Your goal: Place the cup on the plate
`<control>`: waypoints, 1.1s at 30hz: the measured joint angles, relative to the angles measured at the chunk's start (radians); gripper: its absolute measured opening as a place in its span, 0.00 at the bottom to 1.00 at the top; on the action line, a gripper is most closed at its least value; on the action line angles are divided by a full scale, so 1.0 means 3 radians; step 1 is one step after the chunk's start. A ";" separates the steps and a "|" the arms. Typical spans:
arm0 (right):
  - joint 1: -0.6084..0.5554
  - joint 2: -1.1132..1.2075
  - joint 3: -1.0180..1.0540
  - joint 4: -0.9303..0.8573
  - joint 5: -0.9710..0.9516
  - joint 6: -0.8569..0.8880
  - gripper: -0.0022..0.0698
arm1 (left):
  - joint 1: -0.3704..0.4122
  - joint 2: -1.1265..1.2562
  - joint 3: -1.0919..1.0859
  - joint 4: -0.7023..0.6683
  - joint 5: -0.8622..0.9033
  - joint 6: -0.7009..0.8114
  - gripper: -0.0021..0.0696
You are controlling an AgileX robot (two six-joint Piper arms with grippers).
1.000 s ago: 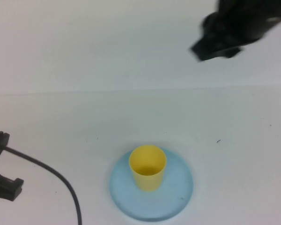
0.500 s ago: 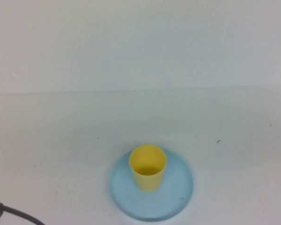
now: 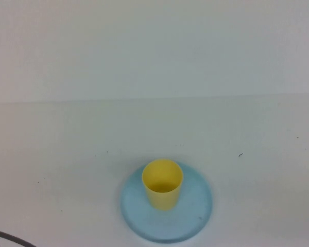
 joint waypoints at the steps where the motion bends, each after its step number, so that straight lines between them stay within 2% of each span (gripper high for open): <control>1: 0.0000 -0.0042 0.0024 0.0009 0.0034 0.0035 0.03 | 0.0000 0.0000 0.0000 0.0000 0.0047 -0.0014 0.03; 7: 0.0000 -0.0102 0.0073 0.0019 0.0194 0.0093 0.03 | 0.0000 0.0000 0.0000 0.0000 0.0095 -0.0028 0.03; 10: 0.0000 -0.0102 0.0073 0.0019 0.0235 0.0100 0.03 | 0.0000 0.0000 0.0000 -0.0166 0.0088 -0.0112 0.03; 14: 0.0000 -0.0102 0.0073 0.0019 0.0243 0.0100 0.03 | 0.0023 -0.0074 0.0000 -0.0019 0.0139 -0.0031 0.03; 25: -0.0040 -0.0250 0.0090 0.0019 0.0243 0.0101 0.03 | 0.0612 -0.0687 0.0000 0.0025 0.0257 -0.0181 0.03; 29: -0.0416 -0.0562 0.0129 -0.0078 0.0176 0.0108 0.03 | 0.0794 -0.0867 0.0026 0.0025 0.0255 -0.0257 0.03; 33: -0.1170 -0.0977 0.0202 0.0002 -0.0078 0.0226 0.03 | 0.0967 -0.1082 0.0254 0.0011 0.0100 -0.0374 0.03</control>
